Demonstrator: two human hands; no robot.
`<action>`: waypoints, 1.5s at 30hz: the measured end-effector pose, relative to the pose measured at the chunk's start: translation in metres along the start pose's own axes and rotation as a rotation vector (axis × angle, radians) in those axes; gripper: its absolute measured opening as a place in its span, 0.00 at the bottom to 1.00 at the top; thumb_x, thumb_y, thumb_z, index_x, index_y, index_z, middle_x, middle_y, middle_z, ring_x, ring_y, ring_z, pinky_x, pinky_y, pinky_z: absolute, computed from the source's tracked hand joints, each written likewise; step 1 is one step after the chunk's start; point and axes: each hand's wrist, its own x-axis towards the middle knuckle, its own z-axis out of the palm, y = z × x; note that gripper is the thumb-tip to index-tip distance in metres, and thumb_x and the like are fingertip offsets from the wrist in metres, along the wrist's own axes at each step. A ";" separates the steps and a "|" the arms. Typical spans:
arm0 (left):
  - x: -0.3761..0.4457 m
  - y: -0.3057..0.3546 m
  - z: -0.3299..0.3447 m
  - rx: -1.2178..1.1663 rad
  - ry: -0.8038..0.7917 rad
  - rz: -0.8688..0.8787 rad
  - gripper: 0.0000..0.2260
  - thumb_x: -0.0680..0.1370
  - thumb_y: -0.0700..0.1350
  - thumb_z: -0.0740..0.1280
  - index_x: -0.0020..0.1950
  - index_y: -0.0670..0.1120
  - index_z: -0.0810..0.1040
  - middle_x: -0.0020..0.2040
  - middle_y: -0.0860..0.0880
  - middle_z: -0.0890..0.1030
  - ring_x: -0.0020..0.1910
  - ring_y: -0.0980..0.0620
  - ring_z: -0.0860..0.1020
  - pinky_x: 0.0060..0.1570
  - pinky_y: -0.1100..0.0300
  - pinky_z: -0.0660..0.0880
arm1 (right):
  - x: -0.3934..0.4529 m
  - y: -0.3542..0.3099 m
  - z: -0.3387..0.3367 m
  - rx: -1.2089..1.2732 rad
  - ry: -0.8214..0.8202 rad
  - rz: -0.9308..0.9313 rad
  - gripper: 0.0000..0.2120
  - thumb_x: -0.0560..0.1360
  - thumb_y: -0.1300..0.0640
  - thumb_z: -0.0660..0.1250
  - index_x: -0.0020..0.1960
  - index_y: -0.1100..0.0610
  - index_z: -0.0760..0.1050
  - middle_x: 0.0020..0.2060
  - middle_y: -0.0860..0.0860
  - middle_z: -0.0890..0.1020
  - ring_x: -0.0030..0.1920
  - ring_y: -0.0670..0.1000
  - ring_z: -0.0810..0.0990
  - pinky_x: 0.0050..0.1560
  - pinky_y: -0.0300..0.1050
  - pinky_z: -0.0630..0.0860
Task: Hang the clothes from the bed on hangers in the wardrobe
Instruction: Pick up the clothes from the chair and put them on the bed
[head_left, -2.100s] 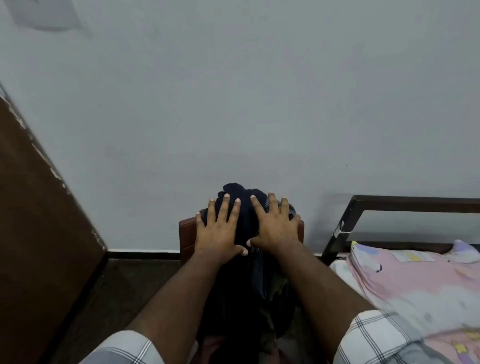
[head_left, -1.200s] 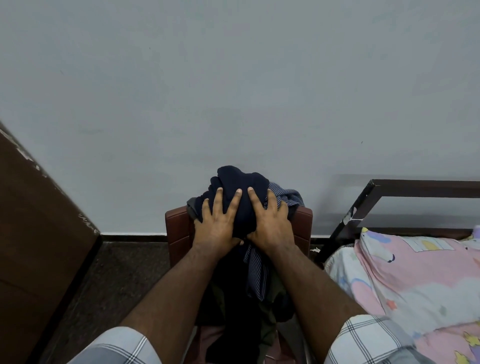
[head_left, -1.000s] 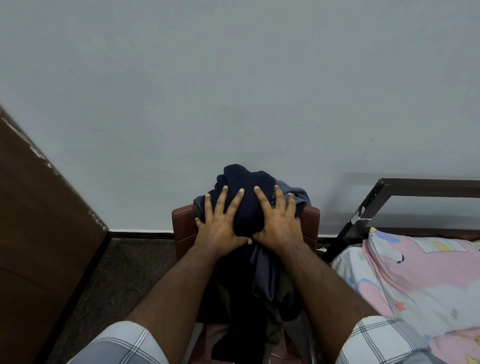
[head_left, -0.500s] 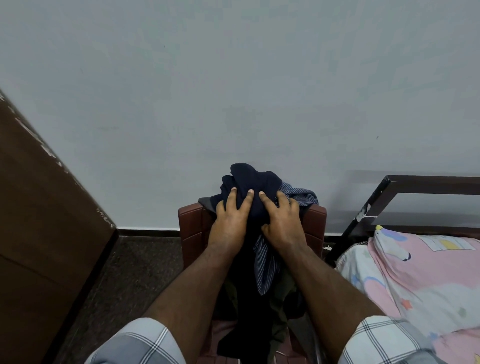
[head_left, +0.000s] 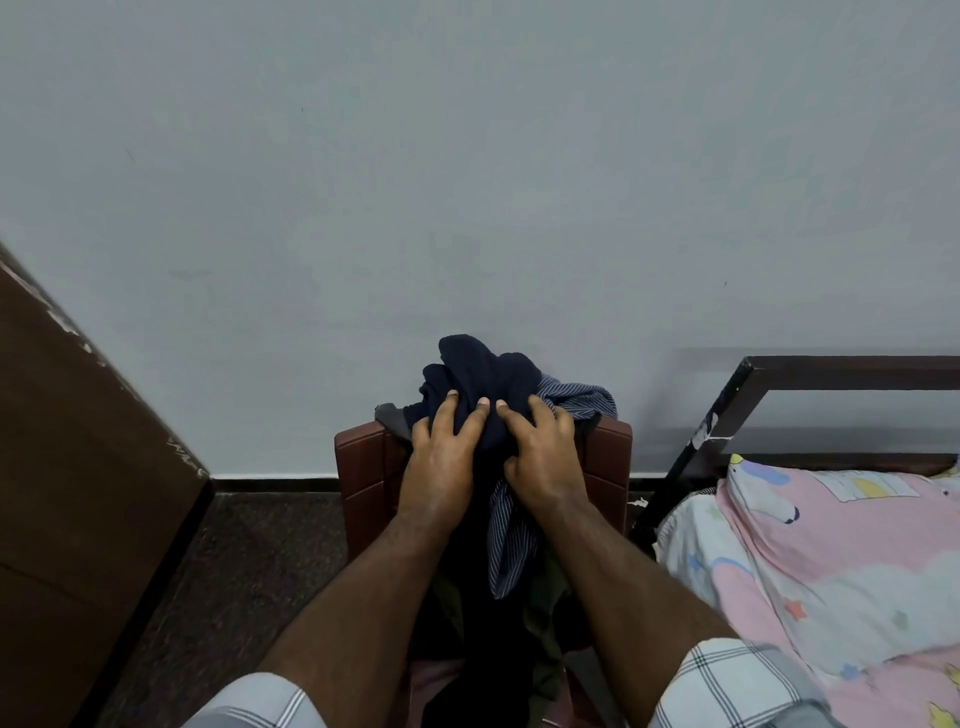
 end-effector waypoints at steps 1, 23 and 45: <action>0.000 0.001 0.000 -0.010 0.007 0.000 0.34 0.80 0.35 0.63 0.81 0.59 0.56 0.81 0.46 0.53 0.72 0.41 0.61 0.67 0.50 0.69 | 0.001 0.000 0.002 0.022 0.026 -0.002 0.35 0.68 0.71 0.66 0.73 0.53 0.72 0.72 0.61 0.70 0.68 0.69 0.66 0.66 0.57 0.70; 0.006 0.069 -0.135 -0.032 0.284 0.082 0.33 0.79 0.34 0.61 0.79 0.58 0.61 0.79 0.45 0.59 0.70 0.39 0.64 0.66 0.47 0.69 | 0.013 -0.058 -0.124 0.072 0.404 -0.222 0.32 0.64 0.74 0.65 0.66 0.57 0.79 0.64 0.61 0.78 0.55 0.67 0.74 0.60 0.54 0.74; -0.115 0.209 -0.217 -0.066 0.419 0.252 0.32 0.79 0.35 0.62 0.79 0.57 0.62 0.79 0.45 0.60 0.67 0.39 0.66 0.63 0.48 0.72 | -0.124 -0.054 -0.281 -0.014 0.611 -0.268 0.30 0.66 0.71 0.65 0.67 0.55 0.78 0.60 0.59 0.79 0.52 0.65 0.74 0.60 0.51 0.73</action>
